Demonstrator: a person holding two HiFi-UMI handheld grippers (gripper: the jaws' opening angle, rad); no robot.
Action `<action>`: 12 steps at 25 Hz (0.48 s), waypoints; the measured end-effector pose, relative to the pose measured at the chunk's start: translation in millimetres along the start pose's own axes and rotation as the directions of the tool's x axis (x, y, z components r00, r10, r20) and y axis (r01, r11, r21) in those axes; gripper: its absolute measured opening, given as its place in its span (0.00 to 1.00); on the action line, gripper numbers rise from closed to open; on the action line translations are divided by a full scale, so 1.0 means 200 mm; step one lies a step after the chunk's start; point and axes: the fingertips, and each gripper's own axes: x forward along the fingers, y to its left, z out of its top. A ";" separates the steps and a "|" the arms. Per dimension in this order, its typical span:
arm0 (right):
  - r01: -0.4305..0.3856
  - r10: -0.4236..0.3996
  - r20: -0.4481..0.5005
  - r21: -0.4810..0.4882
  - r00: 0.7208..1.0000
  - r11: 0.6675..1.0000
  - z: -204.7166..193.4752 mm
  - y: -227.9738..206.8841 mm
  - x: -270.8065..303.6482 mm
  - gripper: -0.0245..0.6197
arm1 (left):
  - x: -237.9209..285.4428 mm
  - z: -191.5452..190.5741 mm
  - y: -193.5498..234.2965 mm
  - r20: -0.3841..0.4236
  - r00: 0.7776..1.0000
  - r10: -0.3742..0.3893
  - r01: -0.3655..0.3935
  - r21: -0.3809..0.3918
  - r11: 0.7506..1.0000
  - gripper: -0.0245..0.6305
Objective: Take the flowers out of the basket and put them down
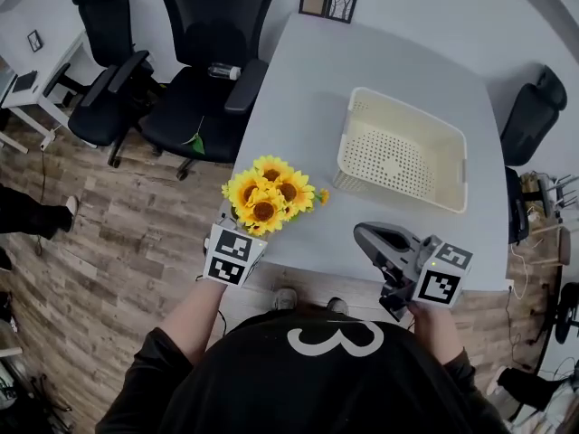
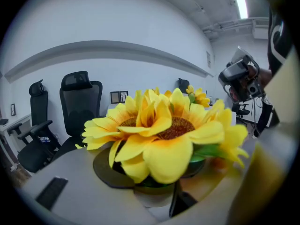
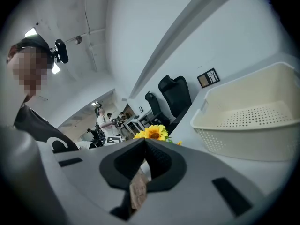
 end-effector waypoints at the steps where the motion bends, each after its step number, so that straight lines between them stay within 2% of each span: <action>1: 0.001 -0.001 0.004 0.007 1.000 1.000 -0.01 0.00 0.01 0.05 | 0.01 -0.01 0.00 0.001 1.000 -0.004 0.004 0.000 1.000 0.33; 12: -0.009 0.006 0.042 0.086 0.999 0.996 0.02 -0.08 0.07 0.05 | 0.07 -0.07 0.00 0.037 0.997 -0.067 0.066 0.014 0.998 0.33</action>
